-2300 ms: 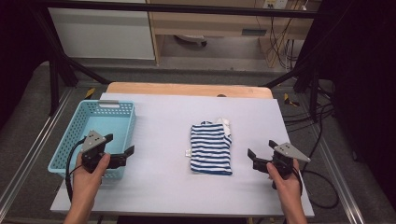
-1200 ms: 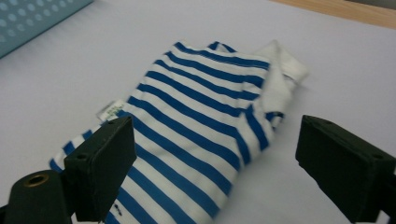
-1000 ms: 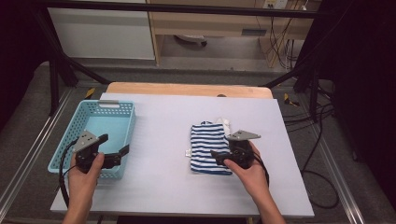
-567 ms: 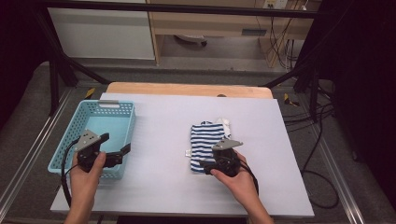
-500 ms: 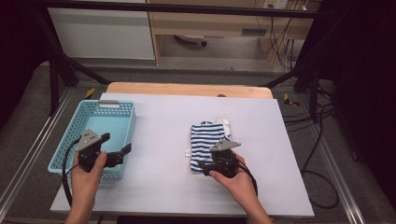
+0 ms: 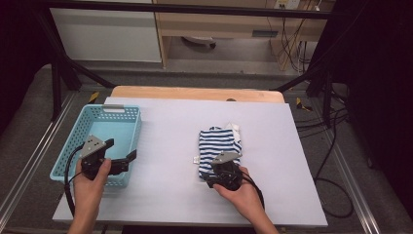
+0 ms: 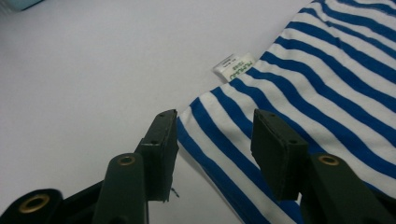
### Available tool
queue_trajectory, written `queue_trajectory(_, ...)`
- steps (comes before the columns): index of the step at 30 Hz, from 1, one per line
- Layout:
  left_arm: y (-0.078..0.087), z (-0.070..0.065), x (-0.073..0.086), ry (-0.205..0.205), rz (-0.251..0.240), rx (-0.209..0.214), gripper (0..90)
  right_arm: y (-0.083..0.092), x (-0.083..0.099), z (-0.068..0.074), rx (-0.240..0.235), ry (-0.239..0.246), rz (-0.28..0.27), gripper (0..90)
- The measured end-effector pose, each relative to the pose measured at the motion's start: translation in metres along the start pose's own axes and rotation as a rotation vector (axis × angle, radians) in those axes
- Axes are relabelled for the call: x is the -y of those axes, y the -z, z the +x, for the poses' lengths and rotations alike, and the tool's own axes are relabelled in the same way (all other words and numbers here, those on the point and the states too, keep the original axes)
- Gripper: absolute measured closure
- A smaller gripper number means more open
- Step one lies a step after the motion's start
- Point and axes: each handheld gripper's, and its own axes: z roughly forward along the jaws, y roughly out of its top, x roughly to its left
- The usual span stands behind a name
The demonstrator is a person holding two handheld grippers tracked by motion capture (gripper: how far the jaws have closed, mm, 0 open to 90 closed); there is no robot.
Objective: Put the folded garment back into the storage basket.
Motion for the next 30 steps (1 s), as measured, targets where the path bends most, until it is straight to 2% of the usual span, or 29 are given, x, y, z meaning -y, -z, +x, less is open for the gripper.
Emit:
queue_trajectory(6,0.000,-0.001,0.001,-0.005,0.001,-0.002,5.5,-0.007,0.002,0.008,-0.009,0.033,0.026,55.5)
queue_trajectory(11,-0.001,-0.001,0.001,-0.008,0.004,-0.005,5.5,-0.017,0.002,0.012,-0.003,0.042,0.051,53.9)
queue_trajectory(14,-0.001,-0.001,0.001,-0.007,0.004,-0.004,5.5,-0.024,0.002,0.015,0.014,0.059,0.064,52.3)
queue_trajectory(15,-0.002,-0.001,0.001,-0.008,0.005,-0.003,5.5,-0.030,0.002,0.019,0.057,0.096,0.080,51.6)
queue_trajectory(17,-0.002,-0.002,0.001,-0.007,0.003,-0.004,5.5,-0.031,0.003,0.020,0.076,0.114,0.076,52.5)
queue_trajectory(20,-0.002,-0.002,0.001,-0.008,0.006,-0.004,5.5,-0.031,0.003,0.017,0.091,0.113,0.068,63.6)
queue_trajectory(23,-0.002,-0.003,0.001,-0.013,0.005,-0.004,5.5,-0.030,0.002,0.013,0.101,0.117,0.069,78.7)
queue_trajectory(24,-0.002,-0.003,0.001,-0.013,0.005,-0.004,5.5,-0.030,0.002,0.012,0.094,0.104,0.068,81.8)
queue_trajectory(30,0.000,-0.003,-0.001,-0.020,-0.003,-0.011,5.5,-0.028,0.002,0.015,0.042,0.078,0.054,84.6)
